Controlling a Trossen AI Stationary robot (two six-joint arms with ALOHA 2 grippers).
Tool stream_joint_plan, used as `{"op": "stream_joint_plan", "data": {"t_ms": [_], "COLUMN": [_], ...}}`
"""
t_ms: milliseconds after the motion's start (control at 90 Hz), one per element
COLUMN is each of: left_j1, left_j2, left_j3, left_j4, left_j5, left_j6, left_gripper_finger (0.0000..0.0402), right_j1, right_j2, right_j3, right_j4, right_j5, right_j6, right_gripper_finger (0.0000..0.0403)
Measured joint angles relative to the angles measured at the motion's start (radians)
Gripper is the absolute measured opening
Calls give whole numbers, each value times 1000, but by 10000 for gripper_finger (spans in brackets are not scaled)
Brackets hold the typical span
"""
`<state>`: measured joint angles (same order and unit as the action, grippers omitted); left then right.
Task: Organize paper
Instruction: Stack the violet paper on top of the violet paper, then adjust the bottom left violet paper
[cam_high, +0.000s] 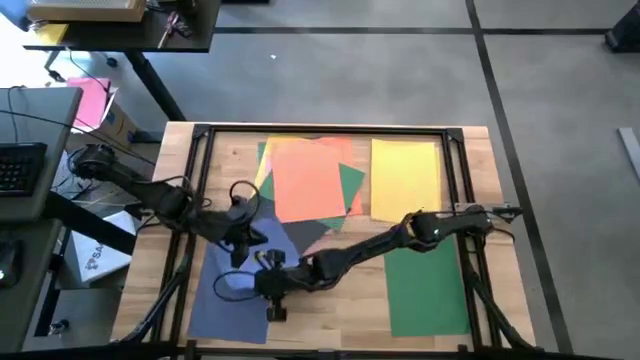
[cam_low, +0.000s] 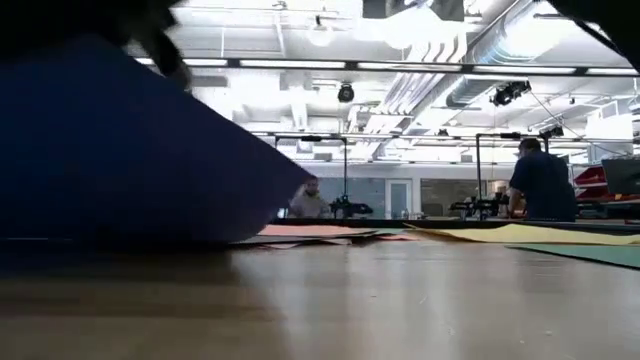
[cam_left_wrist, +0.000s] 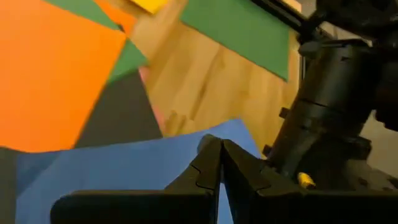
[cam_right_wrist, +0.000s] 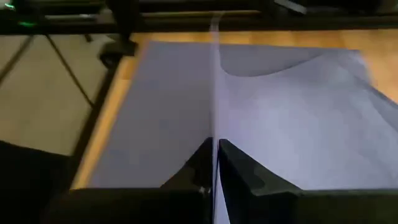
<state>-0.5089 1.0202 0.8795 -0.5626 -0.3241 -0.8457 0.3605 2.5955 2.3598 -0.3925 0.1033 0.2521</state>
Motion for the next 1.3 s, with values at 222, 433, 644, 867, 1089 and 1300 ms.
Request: {"op": "stream_joint_plan", "data": {"t_ms": [222,433,644,867,1089,1300], "left_j1": [-59,-75,-83,-148,-281,-418], "left_j2": [2,2,2,1,11,104], "left_j3": [0,0,0,0,0,0], "left_j4": [-26,-25,-24,-42,-132,-143], "left_j5": [0,-1,45,132,126,107], "left_j6": [-88,-97,-123,-272,-536,-787], "left_gripper_finger": [0,0,0,0,0,0], "right_j1": [-35,-53,-53,-63,-69,-55], "right_j2": [11,15,15,-32,-98,-119], "right_j3": [-63,-63,-64,-65,-63,-72], "right_j4": [148,186,215,106,-251,-733], "right_j5": [-117,-213,-313,-530,-501,-101], "right_j6": [158,188,130,32,-74,-89], "right_gripper_finger": [0,10,105,209,229,188]}}
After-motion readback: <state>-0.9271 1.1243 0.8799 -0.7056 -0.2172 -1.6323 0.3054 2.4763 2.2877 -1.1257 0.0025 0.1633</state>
